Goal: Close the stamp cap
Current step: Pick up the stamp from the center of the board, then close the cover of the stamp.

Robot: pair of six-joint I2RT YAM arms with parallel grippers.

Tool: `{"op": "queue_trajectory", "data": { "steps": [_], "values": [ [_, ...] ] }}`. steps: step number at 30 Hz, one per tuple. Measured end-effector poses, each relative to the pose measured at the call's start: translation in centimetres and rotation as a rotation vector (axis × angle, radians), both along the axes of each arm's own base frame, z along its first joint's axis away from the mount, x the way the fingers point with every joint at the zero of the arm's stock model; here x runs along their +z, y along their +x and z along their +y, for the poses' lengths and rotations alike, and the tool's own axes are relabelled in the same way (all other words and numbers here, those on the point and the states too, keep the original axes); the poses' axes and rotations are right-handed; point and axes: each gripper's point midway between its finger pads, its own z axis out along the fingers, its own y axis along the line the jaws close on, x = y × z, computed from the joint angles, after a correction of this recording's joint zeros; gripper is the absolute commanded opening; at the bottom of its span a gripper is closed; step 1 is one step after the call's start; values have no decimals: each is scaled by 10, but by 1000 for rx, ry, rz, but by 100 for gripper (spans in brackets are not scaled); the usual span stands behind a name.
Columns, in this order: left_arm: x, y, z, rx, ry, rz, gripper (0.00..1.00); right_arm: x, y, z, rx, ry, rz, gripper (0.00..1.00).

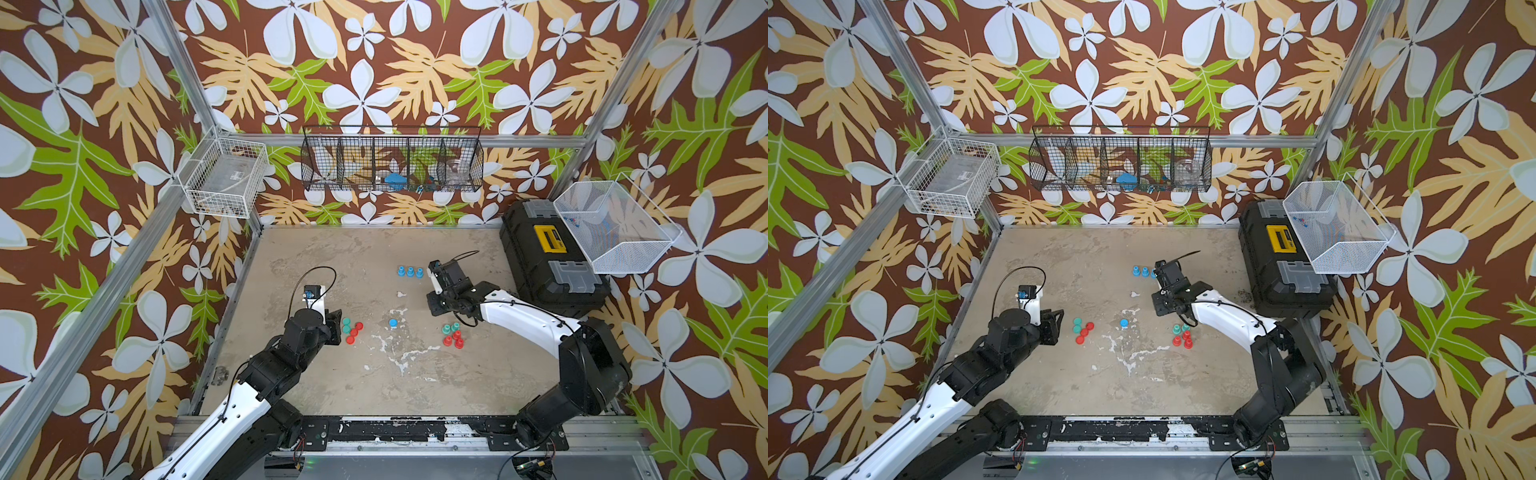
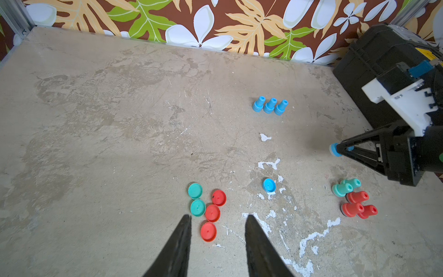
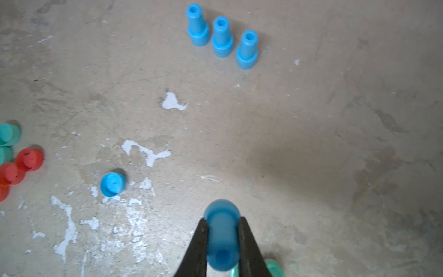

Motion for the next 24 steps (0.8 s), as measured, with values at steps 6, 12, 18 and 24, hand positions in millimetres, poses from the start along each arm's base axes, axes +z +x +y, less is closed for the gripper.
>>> {"op": "queue_trajectory", "data": {
  "steps": [6, 12, 18, 24],
  "values": [
    [-1, 0, 0, 0, 2, 4, 40, -6, -11, 50, 96, -13, 10, 16],
    [-1, 0, 0, 0, 3, 4, 40, -21, -22, 85, 155, -36, 28, 16],
    [-2, 0, 0, 0, 4, 6, 40, -33, -31, 106, 189, -46, 46, 15],
    [-2, 0, 0, 0, 4, 6, 40, -45, -33, 111, 193, -59, 63, 15]
  ]
}}
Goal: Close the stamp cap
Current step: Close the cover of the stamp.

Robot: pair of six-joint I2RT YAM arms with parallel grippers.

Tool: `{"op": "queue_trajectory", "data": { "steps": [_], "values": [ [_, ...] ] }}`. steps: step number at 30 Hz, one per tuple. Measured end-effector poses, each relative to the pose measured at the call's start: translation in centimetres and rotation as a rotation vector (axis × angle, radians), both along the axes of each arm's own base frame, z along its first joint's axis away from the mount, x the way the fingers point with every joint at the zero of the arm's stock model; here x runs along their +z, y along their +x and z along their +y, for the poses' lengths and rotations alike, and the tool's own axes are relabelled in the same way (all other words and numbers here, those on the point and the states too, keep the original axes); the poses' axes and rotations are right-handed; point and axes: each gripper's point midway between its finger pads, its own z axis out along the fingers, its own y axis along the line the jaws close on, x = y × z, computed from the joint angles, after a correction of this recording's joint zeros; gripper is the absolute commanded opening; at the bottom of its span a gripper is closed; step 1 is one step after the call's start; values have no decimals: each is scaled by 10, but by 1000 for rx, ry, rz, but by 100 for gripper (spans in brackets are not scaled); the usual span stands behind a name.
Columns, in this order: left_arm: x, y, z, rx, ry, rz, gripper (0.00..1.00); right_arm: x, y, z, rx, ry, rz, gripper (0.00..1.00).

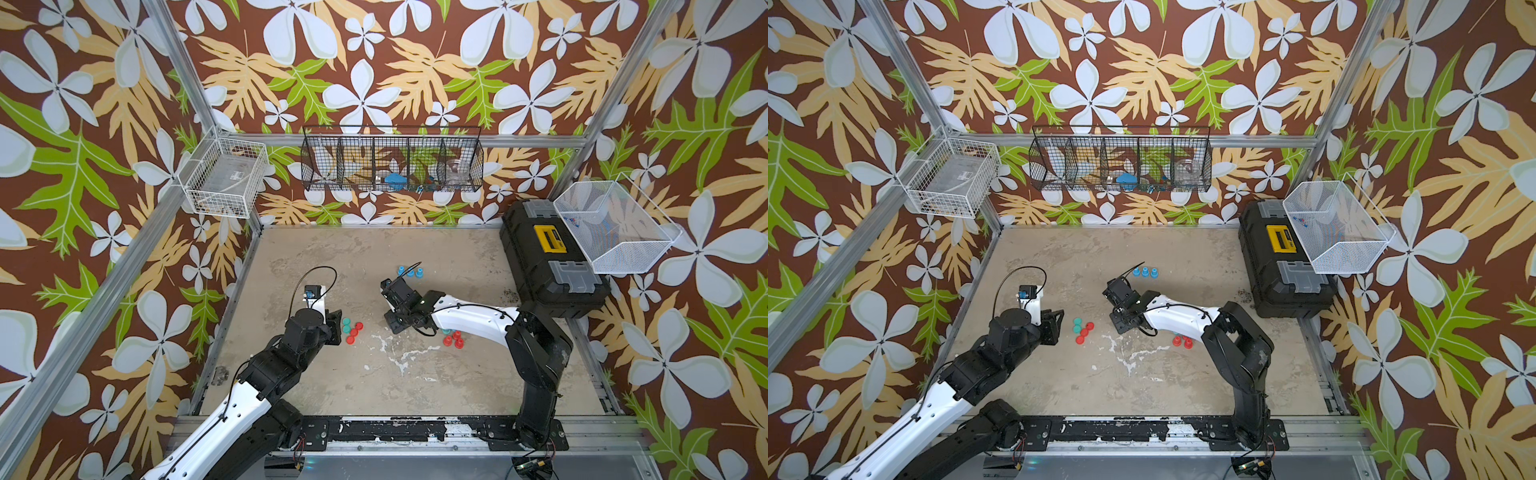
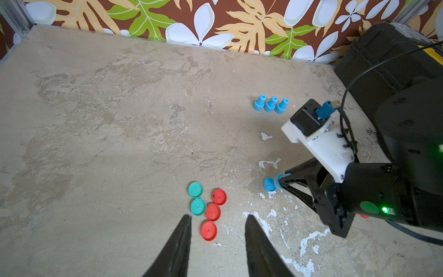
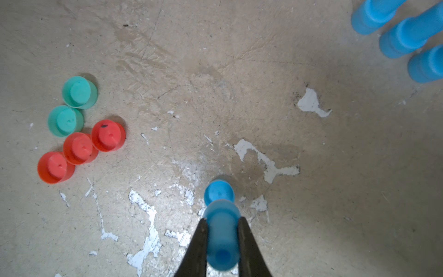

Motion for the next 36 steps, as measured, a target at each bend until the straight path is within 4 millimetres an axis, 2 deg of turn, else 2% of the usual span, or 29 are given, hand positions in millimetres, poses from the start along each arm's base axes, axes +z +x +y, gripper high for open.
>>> {"op": "queue_trajectory", "data": {
  "steps": [36],
  "values": [
    [0, 0, 0, 1, 0, 0, 40, -18, 3, 7, 4, -29, 17, 14]
  ]
}}
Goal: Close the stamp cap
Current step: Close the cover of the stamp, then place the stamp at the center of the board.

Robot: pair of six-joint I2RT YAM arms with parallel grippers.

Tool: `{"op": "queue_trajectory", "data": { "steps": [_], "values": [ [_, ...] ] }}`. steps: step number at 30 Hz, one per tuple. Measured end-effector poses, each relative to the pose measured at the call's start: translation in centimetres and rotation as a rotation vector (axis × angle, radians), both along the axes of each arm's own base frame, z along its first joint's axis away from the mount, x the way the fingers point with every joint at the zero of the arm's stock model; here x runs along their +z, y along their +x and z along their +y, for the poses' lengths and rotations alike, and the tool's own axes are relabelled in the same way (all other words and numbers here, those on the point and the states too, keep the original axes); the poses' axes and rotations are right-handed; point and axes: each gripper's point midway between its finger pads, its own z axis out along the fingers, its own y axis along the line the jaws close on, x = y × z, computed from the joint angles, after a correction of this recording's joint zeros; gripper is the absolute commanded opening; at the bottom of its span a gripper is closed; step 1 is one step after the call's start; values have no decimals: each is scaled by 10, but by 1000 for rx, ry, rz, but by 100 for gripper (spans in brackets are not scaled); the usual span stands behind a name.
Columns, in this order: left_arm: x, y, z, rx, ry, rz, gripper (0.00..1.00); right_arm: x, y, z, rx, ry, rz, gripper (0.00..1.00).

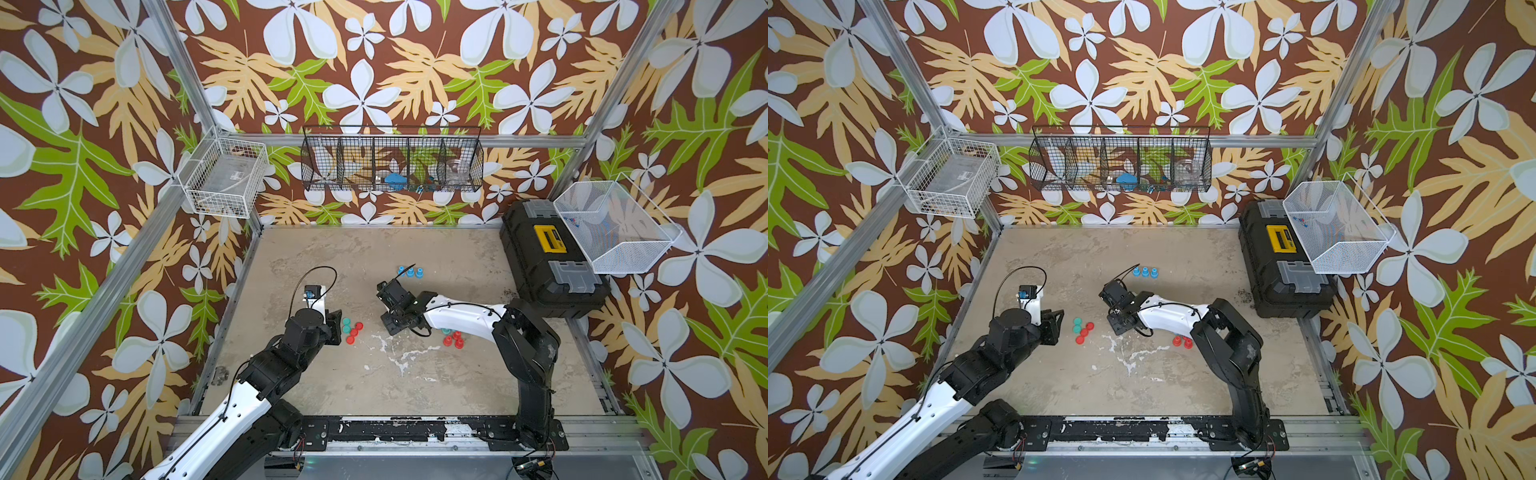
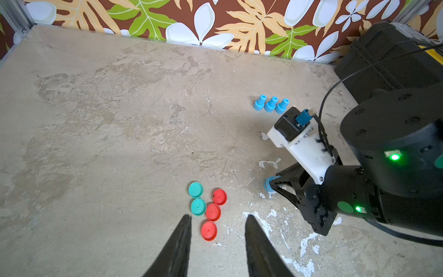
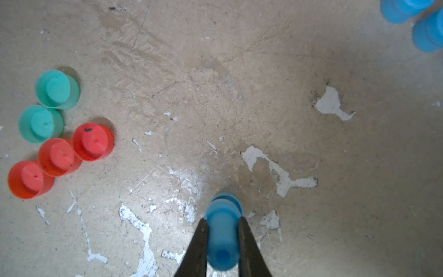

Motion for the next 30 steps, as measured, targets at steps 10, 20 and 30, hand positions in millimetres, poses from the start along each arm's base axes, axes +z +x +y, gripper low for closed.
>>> {"op": "queue_trajectory", "data": {
  "steps": [10, 20, 30],
  "values": [
    [0, 0, 0, 0, 0, 1, 40, -5, 1, -1, -5, -14, -1, 14],
    [0, 0, 0, 0, 0, 1, 40, -7, 2, -2, -7, -17, -10, 14],
    [0, 0, 0, 1, 1, 1, 40, -8, 2, -3, -12, -30, -40, 13]
  ]
}}
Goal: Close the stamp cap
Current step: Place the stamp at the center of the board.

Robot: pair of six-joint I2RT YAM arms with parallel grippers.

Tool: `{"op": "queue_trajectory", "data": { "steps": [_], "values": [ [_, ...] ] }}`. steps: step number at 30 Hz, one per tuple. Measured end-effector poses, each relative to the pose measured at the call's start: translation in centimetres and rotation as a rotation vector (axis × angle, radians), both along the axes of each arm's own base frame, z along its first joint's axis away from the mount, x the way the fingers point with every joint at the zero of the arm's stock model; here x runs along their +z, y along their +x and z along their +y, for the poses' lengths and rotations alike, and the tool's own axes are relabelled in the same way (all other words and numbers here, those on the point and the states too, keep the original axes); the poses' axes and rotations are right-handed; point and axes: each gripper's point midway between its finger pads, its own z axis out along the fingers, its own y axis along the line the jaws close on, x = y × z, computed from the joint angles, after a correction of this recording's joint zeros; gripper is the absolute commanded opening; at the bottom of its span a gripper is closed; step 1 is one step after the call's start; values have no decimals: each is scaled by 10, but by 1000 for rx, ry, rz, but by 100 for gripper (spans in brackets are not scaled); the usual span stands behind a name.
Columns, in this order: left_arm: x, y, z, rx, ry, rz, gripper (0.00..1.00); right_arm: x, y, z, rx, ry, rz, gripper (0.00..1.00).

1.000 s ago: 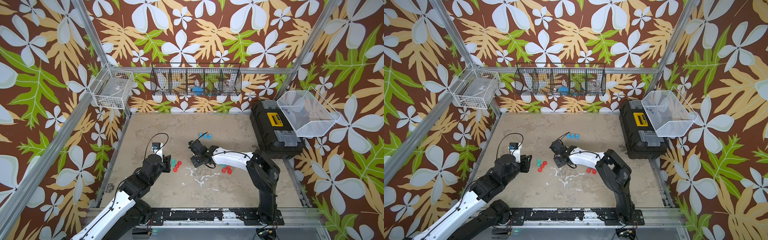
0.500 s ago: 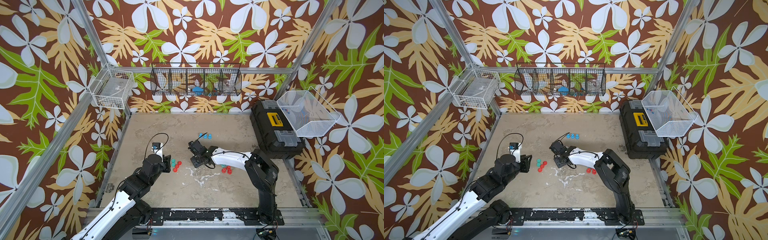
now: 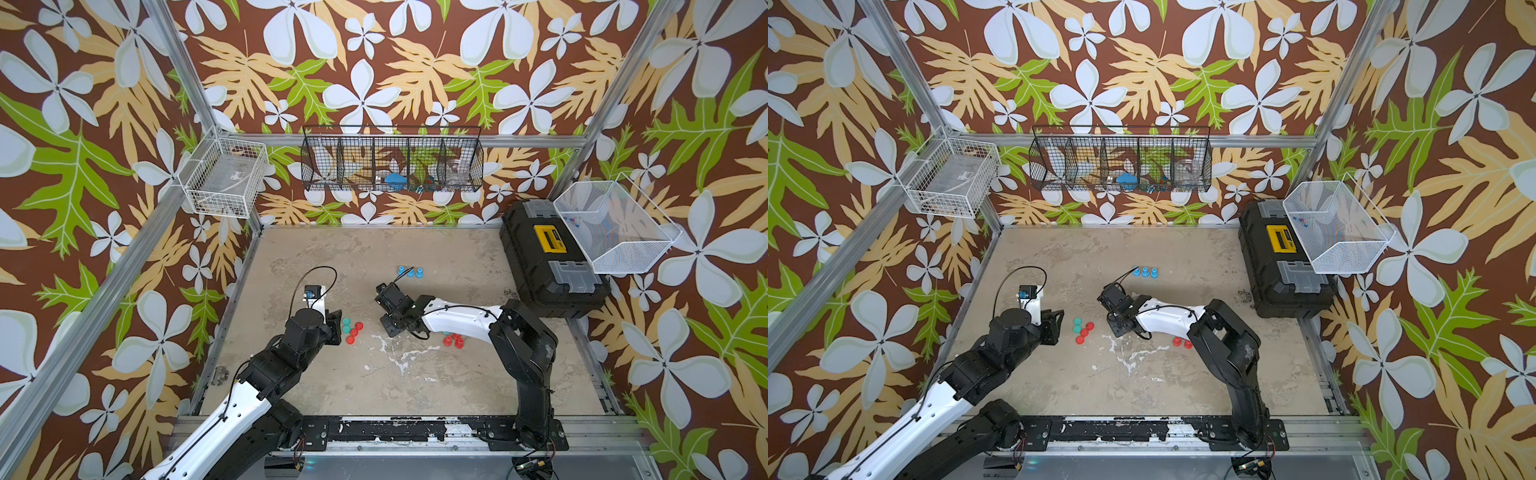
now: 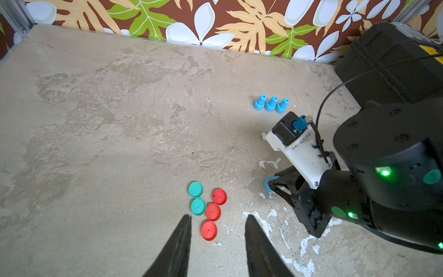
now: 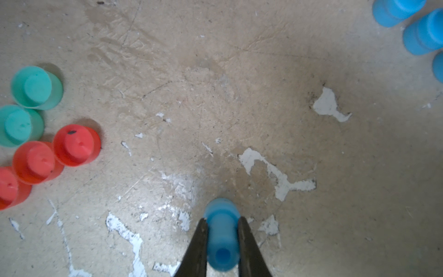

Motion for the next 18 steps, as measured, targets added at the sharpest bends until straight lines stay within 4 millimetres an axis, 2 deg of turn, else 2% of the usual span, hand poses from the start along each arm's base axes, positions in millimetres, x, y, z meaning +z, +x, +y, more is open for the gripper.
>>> {"op": "queue_trajectory", "data": {
  "steps": [6, 10, 15, 18],
  "values": [
    [0, 0, 0, 0, 0, 0, 40, 1, 6, -3, -10, -1, -4, 13],
    [0, 0, 0, 1, -1, -1, 40, 9, 24, -28, -57, -21, -1, 13],
    [1, 0, 0, 1, -2, -3, 40, 46, 64, -59, -138, 13, -59, 13],
    [1, 0, 0, 0, -3, -4, 40, 58, 89, -84, -195, 17, -83, 13]
  ]
}}
